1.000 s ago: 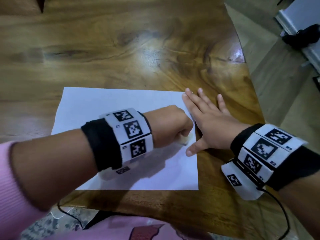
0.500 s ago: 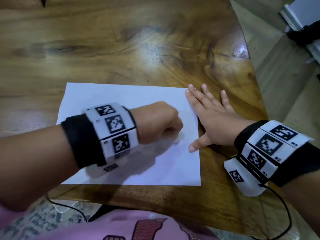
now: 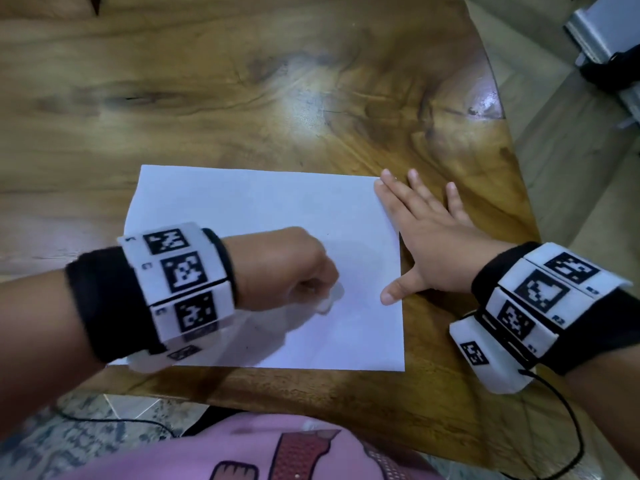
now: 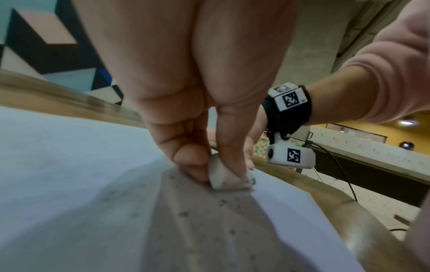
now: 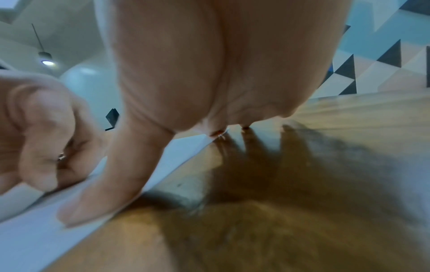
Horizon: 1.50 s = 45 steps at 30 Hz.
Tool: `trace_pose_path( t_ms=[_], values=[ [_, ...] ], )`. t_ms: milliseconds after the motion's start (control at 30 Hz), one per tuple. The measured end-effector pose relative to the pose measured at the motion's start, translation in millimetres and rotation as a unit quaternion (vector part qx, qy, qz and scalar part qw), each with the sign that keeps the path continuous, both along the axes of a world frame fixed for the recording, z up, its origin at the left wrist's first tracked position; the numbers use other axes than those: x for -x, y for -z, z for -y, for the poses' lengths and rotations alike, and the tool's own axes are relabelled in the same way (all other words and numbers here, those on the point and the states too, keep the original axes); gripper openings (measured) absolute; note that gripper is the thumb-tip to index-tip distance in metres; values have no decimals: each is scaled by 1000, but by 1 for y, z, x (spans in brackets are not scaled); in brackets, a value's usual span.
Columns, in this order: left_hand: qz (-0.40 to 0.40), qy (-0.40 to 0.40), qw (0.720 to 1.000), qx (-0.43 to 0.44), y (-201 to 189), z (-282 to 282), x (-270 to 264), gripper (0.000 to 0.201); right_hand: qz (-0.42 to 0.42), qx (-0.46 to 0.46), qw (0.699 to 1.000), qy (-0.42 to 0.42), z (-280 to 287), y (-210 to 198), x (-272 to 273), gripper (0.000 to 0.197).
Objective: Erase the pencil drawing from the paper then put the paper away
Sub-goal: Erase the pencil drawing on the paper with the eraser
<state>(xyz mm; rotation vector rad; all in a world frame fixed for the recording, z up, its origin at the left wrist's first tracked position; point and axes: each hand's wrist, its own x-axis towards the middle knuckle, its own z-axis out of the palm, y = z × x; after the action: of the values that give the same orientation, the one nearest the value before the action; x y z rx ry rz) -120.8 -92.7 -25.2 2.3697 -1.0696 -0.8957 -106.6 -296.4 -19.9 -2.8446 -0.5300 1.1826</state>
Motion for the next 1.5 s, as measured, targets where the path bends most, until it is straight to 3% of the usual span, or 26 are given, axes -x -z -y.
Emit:
trace_pose_path(
  t_ms=[167,233,433,633,733,867,1033,1200,1333,1400,1500],
  values=[
    [106,-105,988,43,1,3,-20,15,0,0,1000,2,-1,0,0,143],
    [113,-105,986,69,6,3,-14,15,0,0,1000,0,-1,0,0,143],
    [7,-44,998,46,11,-15,16,5,-2,4,1000,2,-1,0,0,142],
    [59,-74,994,55,6,15,-11,8,1,5,1000,-1,-1,0,1,142],
    [45,-43,996,64,8,2,5,6,2,4,1000,-1,0,0,0,142],
    [-6,-14,1000,16,6,-10,15,7,4,0,1000,-2,1,1,0,143],
    [77,-60,993,66,4,29,-13,9,6,3,1000,-3,0,3,1,143],
    [35,-26,996,82,11,13,10,12,4,1,1000,-5,1,3,-1,144],
    [-24,13,999,16,5,-4,21,10,6,6,1000,-7,1,3,-1,144],
    [12,9,999,45,1,2,8,8,6,7,1000,-10,0,4,0,143],
    [110,-67,990,57,-2,26,-19,7,10,6,1000,-11,0,3,0,143]
  ],
)
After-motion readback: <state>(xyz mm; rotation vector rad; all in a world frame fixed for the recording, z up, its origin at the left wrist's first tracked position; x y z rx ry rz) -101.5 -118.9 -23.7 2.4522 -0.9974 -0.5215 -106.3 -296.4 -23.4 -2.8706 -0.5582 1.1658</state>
